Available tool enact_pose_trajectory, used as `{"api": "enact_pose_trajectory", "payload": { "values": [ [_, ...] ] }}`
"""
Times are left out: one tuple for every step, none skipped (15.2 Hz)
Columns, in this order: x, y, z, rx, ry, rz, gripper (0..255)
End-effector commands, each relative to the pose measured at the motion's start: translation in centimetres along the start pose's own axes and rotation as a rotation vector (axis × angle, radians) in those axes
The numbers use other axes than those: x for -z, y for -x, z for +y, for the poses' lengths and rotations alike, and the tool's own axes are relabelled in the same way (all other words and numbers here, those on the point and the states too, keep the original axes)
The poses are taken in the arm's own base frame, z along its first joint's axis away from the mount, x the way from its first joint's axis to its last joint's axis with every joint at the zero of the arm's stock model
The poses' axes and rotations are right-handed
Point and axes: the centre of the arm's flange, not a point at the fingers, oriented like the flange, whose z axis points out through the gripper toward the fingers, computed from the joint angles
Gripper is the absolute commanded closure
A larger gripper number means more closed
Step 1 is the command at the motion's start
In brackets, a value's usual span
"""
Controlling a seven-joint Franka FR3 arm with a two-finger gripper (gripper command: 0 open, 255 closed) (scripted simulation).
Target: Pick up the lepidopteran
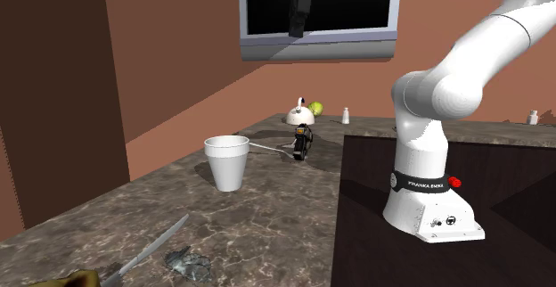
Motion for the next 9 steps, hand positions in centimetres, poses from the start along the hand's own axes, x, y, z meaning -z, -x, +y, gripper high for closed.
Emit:
{"api": "enact_pose_trajectory", "payload": {
  "values": [
    [0.0,0.0,0.0,0.0,0.0,0.0,0],
    [-0.9,-0.5,-0.8,-0.001,-0.003,-0.003,0],
    [-1.7,-1.0,-1.7,-0.001,-0.006,-0.007,0],
    [-2.6,-1.6,-2.5,-0.002,-0.009,-0.01,0],
    [-3.5,-2.1,-3.3,-0.002,-0.012,-0.013,0],
    [-4.4,-2.6,-4.2,-0.003,-0.014,-0.017,0],
    [-5.2,-3.1,-5.0,-0.003,-0.017,-0.02,0],
    [-6.1,-3.6,-5.8,-0.004,-0.02,-0.023,0],
    [-7.0,-4.1,-6.7,-0.005,-0.023,-0.027,0]
  ]
}}
